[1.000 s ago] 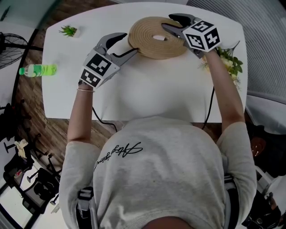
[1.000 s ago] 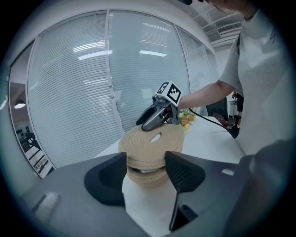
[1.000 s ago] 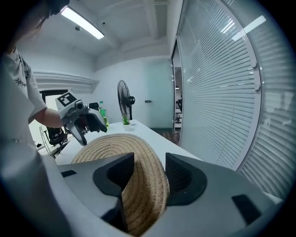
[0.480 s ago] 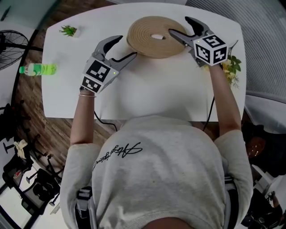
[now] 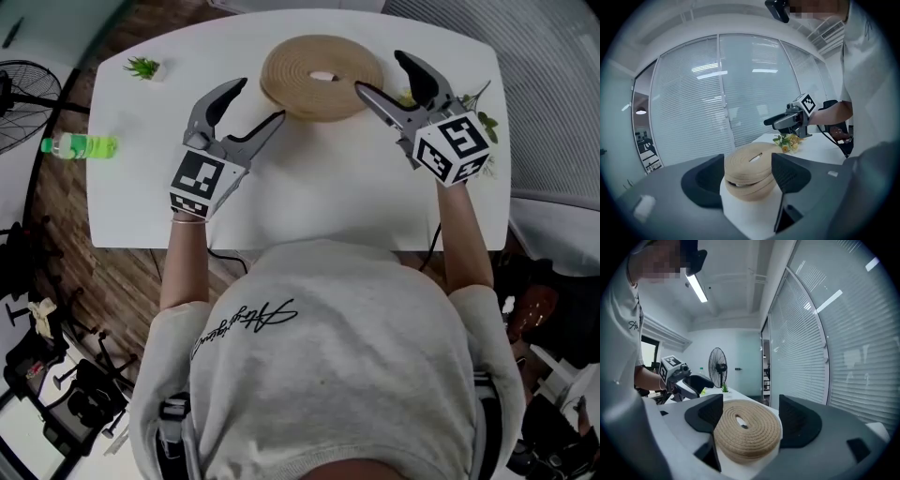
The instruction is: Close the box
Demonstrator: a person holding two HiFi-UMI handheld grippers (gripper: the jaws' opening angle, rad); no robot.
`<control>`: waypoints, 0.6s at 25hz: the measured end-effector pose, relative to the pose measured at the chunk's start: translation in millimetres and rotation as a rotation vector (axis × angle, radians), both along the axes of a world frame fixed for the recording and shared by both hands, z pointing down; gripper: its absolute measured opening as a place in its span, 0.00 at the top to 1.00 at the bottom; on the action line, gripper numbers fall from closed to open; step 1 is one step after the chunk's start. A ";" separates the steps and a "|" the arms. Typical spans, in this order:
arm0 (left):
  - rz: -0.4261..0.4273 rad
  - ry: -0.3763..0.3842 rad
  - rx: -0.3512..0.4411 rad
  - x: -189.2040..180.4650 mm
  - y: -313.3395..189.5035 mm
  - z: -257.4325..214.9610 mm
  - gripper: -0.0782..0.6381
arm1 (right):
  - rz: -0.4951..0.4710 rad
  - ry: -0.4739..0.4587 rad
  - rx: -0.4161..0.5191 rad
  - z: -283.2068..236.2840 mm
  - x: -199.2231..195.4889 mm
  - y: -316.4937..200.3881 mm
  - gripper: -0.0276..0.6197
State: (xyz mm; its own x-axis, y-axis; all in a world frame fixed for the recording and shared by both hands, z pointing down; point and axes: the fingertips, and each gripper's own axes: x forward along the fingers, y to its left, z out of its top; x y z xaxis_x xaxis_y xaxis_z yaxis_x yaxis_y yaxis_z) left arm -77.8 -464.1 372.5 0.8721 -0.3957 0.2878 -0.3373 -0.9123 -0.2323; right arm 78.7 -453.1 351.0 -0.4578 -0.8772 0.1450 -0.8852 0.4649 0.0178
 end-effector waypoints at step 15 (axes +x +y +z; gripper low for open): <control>-0.009 0.157 0.004 4.7 45.7 -36.9 0.49 | -0.071 -0.038 0.100 -30.4 -49.1 63.4 0.50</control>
